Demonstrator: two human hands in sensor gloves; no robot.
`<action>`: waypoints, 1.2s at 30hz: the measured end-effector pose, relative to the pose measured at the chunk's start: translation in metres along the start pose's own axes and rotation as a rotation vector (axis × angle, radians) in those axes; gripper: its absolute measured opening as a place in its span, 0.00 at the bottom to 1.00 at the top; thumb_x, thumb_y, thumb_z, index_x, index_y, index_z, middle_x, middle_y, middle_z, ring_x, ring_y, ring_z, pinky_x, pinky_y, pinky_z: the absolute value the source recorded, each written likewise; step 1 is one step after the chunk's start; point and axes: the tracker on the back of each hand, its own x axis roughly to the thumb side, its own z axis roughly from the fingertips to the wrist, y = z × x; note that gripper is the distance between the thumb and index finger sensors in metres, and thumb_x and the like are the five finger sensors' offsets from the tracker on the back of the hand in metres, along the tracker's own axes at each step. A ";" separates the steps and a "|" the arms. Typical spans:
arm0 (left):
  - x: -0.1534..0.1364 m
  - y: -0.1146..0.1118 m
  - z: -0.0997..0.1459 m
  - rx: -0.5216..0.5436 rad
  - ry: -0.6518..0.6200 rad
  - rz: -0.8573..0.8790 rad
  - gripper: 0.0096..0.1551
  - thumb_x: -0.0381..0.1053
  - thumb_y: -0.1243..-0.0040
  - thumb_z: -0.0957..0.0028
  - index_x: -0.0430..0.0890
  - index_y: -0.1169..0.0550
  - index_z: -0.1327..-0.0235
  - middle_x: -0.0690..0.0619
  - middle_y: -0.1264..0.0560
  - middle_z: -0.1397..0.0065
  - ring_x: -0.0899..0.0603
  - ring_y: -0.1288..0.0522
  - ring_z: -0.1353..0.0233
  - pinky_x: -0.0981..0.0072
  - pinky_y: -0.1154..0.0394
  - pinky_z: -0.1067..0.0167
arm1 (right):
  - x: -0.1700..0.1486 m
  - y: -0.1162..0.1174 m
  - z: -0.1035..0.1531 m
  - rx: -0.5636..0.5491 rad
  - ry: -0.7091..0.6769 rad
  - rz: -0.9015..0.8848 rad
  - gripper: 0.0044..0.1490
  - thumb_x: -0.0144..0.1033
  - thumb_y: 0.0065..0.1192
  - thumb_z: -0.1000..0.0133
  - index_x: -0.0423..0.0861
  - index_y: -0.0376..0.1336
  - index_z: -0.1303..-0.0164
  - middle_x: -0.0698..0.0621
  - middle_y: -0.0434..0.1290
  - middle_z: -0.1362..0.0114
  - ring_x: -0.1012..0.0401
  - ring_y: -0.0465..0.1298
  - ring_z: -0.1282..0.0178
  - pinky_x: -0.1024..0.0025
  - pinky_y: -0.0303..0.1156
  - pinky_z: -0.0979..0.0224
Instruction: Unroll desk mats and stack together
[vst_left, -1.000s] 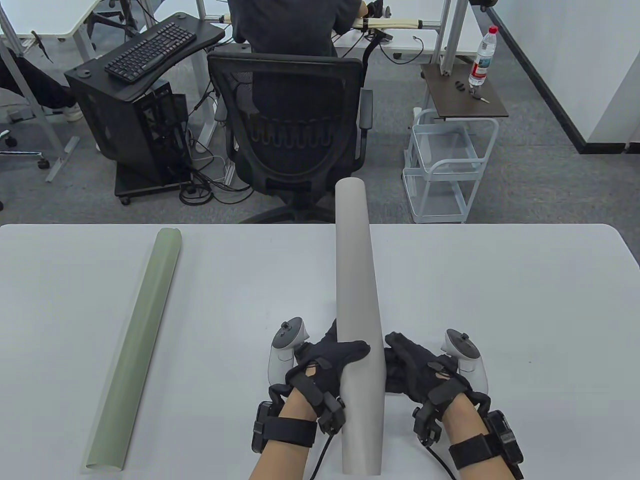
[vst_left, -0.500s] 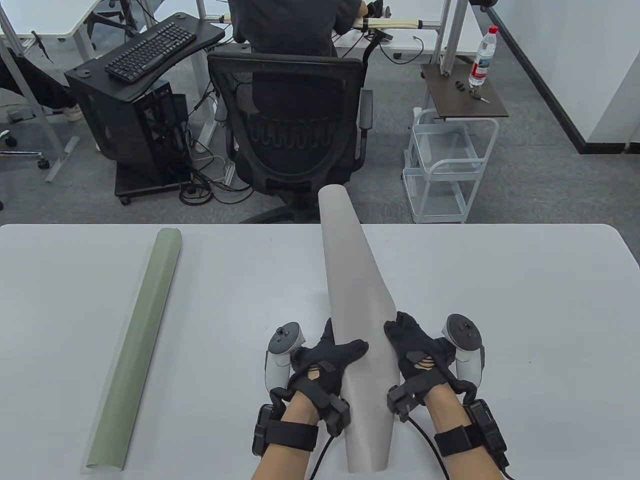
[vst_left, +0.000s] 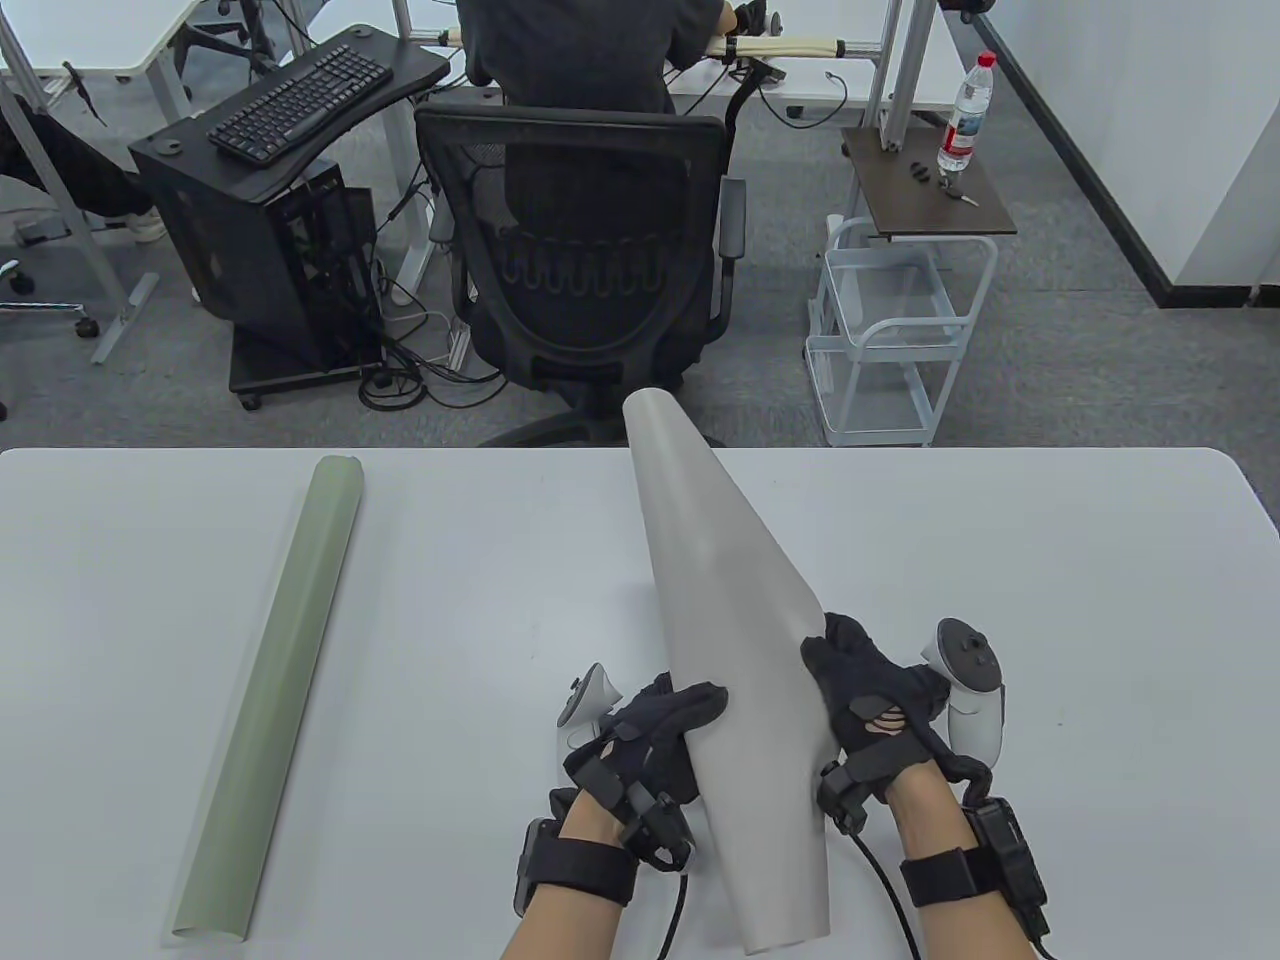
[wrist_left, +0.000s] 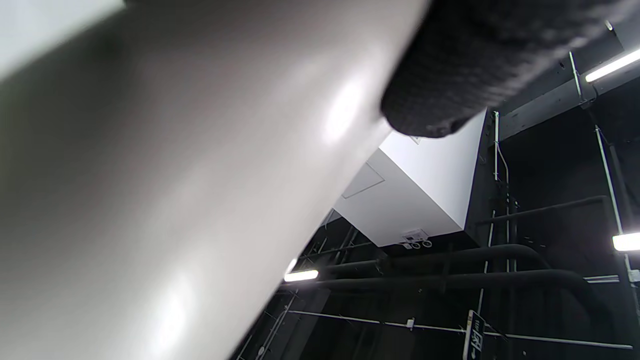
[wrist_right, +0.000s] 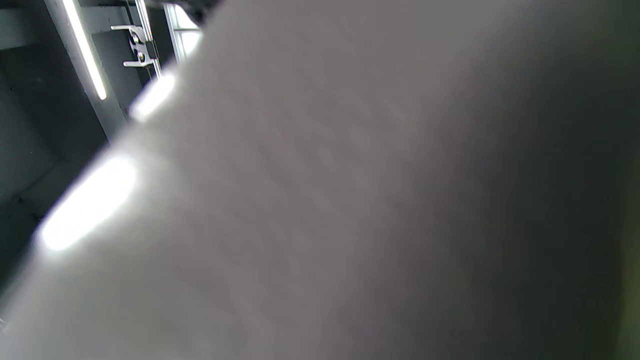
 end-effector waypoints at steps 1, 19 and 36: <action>0.001 0.000 0.001 0.009 -0.006 0.008 0.44 0.56 0.24 0.52 0.51 0.40 0.31 0.58 0.24 0.40 0.51 0.19 0.46 0.58 0.16 0.45 | 0.001 0.002 0.000 0.002 -0.003 -0.005 0.28 0.36 0.53 0.39 0.48 0.52 0.29 0.47 0.74 0.44 0.60 0.81 0.73 0.70 0.81 0.71; 0.008 -0.002 0.003 0.003 -0.099 -0.005 0.52 0.51 0.42 0.48 0.54 0.65 0.30 0.39 0.50 0.17 0.33 0.32 0.24 0.37 0.31 0.30 | 0.002 -0.030 0.008 -0.092 -0.004 0.057 0.27 0.39 0.53 0.40 0.50 0.54 0.30 0.51 0.76 0.46 0.63 0.81 0.76 0.75 0.81 0.75; 0.016 -0.003 0.004 -0.096 -0.179 0.109 0.48 0.48 0.33 0.50 0.49 0.55 0.34 0.42 0.47 0.19 0.29 0.25 0.26 0.35 0.20 0.36 | -0.001 -0.033 0.008 -0.077 0.009 0.073 0.27 0.39 0.53 0.40 0.51 0.55 0.30 0.52 0.77 0.47 0.64 0.81 0.77 0.76 0.81 0.76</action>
